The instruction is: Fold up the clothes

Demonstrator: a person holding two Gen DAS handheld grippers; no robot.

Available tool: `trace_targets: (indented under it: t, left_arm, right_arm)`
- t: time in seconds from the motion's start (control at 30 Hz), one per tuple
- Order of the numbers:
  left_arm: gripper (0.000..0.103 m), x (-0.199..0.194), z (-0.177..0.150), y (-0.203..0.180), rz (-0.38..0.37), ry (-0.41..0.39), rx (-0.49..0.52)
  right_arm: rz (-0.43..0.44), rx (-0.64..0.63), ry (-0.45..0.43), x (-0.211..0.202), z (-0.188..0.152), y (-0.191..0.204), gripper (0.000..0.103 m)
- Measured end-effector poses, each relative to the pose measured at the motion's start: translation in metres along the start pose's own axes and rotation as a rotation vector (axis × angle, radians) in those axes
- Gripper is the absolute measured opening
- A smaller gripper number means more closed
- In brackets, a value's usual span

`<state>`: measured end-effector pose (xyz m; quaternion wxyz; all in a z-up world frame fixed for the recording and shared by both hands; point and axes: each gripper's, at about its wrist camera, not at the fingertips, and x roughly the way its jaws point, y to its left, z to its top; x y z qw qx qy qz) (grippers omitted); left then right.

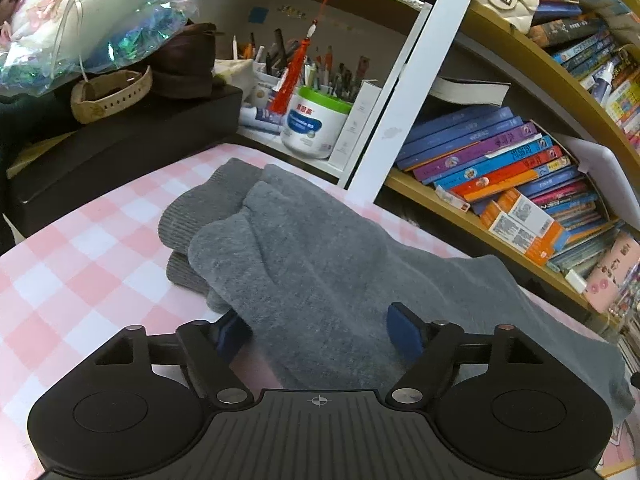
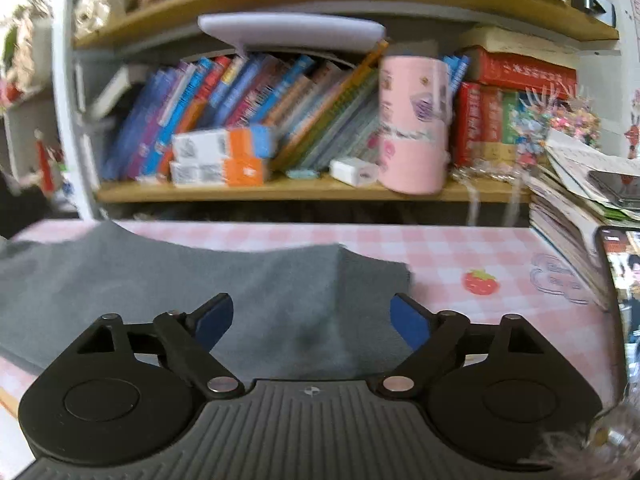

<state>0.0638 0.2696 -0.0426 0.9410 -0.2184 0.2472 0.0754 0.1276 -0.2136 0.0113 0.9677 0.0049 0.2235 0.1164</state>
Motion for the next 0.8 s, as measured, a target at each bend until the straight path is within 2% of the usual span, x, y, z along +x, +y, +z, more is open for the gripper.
trace_targets:
  t: [0.1,0.23,0.47,0.53,0.7,0.8]
  left_arm:
    - [0.078,0.000,0.000,0.001,-0.006,0.000,-0.004]
    - [0.088,0.000,-0.001,-0.002,-0.002,0.001,0.010]
    - [0.091,0.001,-0.001,-0.003,0.001,0.004,0.018]
    - [0.096,0.001,-0.001,-0.003,0.005,0.005,0.022]
    - [0.099,0.001,-0.001,-0.004,0.013,0.007,0.028]
    - [0.100,0.002,-0.001,-0.005,0.019,0.007,0.032]
  right_arm:
    - [0.055,-0.029,0.001,0.003,0.001,0.025,0.088]
    - [0.127,-0.079,0.006,0.010,0.002,0.059,0.088]
    - [0.230,-0.288,0.010,0.043,0.004,0.127,0.089]
    - [0.273,-0.331,0.012,0.048,0.001,0.143,0.089]
    - [0.339,-0.423,0.034,0.059,-0.004,0.172,0.091]
    - [0.346,-0.467,0.047,0.063,-0.005,0.182,0.095]
